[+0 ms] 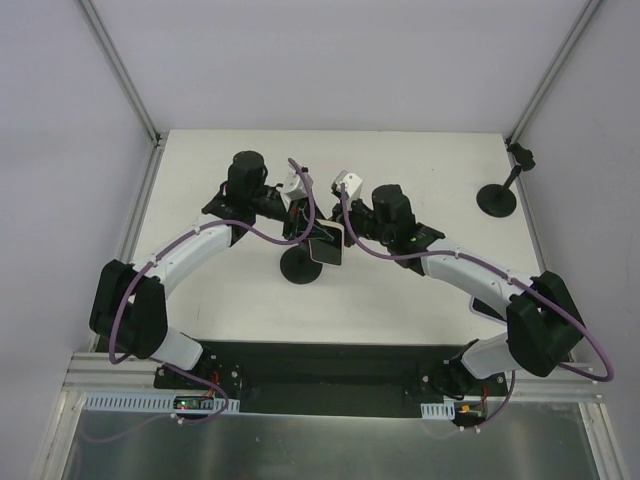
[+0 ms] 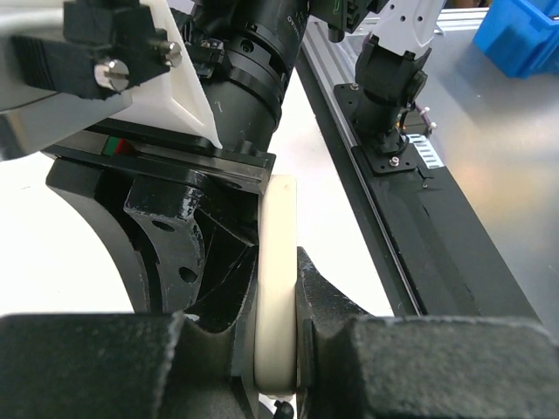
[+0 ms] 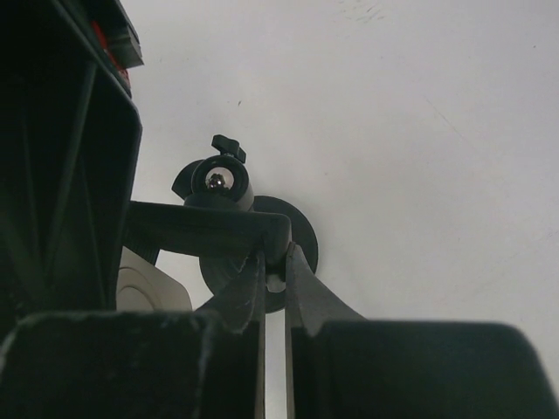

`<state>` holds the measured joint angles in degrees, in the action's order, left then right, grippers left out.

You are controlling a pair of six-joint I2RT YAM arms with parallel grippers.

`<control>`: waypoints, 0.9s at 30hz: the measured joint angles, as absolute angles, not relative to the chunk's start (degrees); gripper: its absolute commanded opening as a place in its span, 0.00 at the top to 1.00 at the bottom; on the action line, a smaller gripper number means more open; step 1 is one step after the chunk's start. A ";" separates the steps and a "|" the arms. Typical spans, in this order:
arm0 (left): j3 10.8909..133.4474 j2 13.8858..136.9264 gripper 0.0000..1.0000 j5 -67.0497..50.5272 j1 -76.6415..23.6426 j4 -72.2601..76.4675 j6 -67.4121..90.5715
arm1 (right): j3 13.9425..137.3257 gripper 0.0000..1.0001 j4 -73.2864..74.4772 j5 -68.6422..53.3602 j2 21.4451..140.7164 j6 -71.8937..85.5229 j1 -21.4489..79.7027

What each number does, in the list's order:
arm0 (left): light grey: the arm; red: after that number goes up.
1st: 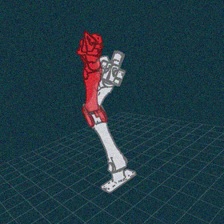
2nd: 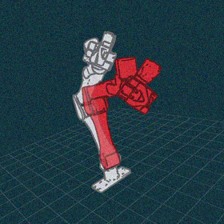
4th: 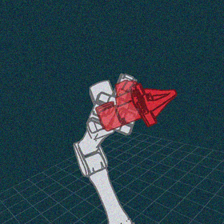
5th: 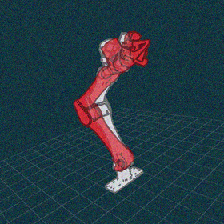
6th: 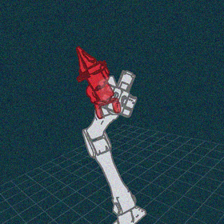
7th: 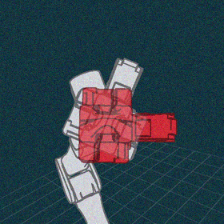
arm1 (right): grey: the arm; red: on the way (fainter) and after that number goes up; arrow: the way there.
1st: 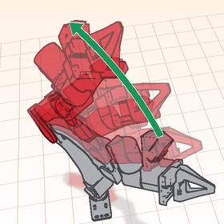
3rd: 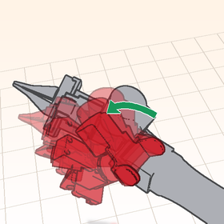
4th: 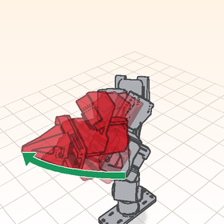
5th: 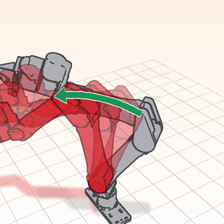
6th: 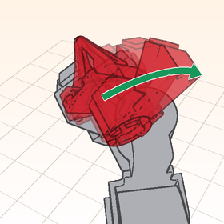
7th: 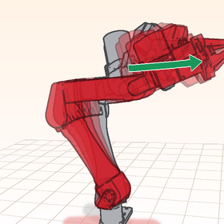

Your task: Place the phone on the phone stand

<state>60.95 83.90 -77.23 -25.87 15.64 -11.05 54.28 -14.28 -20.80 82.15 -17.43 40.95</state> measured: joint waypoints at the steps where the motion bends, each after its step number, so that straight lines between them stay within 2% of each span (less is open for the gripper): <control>1: 60.95 84.05 1.00 -77.54 -25.78 16.12 -10.72 | 54.35 0.99 -14.28 -20.88 82.24 -17.43 40.95; 19: 60.95 87.31 1.00 -80.38 -23.77 21.52 -7.05 | 54.43 0.99 -15.64 -22.48 83.07 -16.12 40.16; 27: 61.82 87.37 1.00 -80.55 -23.64 13.45 -13.45 | 54.43 0.99 -15.70 -24.64 83.26 -16.16 39.90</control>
<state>61.82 87.37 -80.55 -23.64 13.45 -13.45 54.43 -15.70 -24.64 83.26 -16.16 39.90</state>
